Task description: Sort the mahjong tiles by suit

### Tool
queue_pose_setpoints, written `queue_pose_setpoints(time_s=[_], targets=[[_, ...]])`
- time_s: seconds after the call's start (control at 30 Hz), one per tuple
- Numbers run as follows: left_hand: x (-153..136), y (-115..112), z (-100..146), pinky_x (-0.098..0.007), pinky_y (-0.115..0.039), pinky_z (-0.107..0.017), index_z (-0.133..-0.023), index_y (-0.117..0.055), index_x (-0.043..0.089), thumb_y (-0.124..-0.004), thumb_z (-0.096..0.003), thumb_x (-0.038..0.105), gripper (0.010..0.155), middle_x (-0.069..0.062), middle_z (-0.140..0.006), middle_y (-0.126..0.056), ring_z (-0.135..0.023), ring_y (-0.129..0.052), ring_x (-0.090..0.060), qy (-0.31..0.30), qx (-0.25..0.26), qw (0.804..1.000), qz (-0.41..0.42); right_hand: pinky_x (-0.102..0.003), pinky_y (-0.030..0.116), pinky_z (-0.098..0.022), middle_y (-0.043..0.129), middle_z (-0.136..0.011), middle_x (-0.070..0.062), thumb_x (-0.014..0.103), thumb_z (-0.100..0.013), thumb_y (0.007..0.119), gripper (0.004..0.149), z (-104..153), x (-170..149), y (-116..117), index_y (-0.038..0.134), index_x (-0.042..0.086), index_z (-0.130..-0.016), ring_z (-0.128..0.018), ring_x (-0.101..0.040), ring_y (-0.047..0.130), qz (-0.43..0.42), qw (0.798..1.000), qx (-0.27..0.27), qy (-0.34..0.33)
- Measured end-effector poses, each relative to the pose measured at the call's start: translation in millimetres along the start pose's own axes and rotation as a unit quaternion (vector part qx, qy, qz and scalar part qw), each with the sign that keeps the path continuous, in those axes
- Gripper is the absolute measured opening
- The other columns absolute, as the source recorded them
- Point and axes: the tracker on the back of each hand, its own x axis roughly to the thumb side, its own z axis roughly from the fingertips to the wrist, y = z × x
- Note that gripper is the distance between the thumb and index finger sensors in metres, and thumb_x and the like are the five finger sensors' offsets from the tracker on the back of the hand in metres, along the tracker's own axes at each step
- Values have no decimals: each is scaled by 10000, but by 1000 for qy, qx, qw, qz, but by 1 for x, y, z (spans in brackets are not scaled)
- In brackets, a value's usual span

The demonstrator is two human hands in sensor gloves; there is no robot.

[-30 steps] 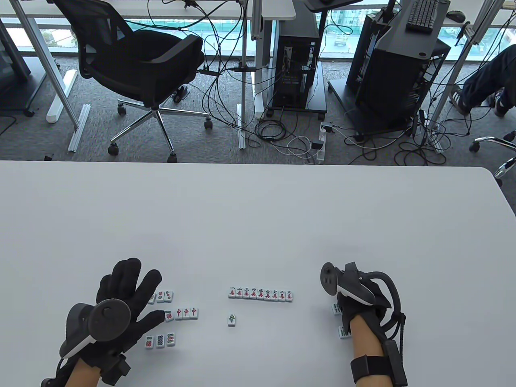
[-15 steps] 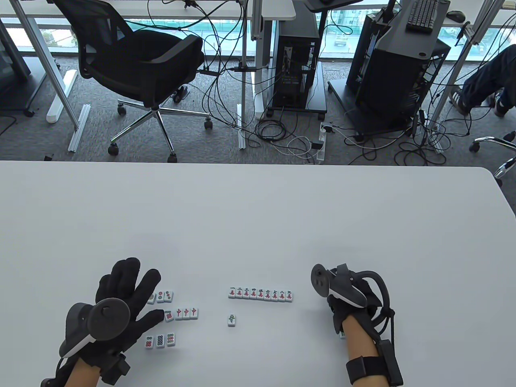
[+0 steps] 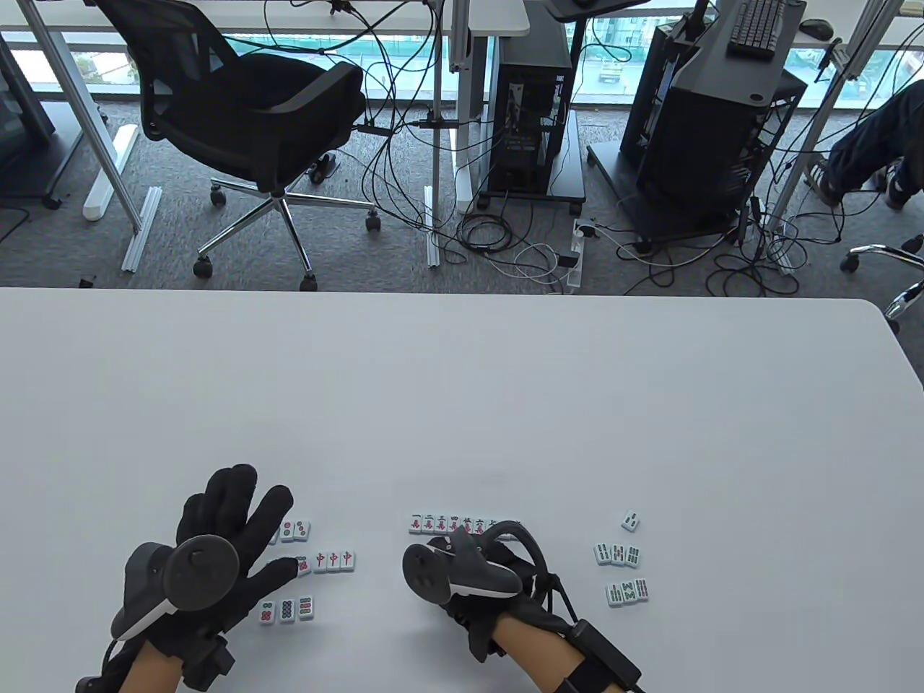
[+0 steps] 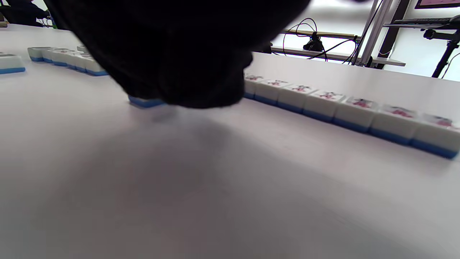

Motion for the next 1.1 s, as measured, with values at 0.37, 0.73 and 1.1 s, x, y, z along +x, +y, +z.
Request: queue_pose_setpoints(time_s=[0.37,0.73,1.1], targets=[[1,-1,0,-574,-159,-810,-1089,-322,432,-603,-382,743,822,109,-1140,32,-1138,-32,-230,-5,0,1000,0,-275,816,-103,962,-482,-46,398,-429,841,637,0,-1,1,707,49,-945,-153,-102,884,7,1000,-9,1],[2,0,1,-576,-159,-810,-1090,-329,431,-602,-383,742,820,109,-1143,28,-1140,-35,-230,-15,7,1000,6,-312,827,-139,977,-519,-67,354,-430,854,591,44,-137,-38,732,81,-940,-191,-150,911,-15,980,-49,190],[-1,4,2,-575,-156,-812,-1089,-336,430,-604,-382,739,817,112,-1145,25,-1142,-35,-223,-13,22,1000,8,-303,834,-143,980,-517,-51,358,-431,854,554,73,-224,-2,777,105,-918,-198,-136,912,20,942,49,331]])
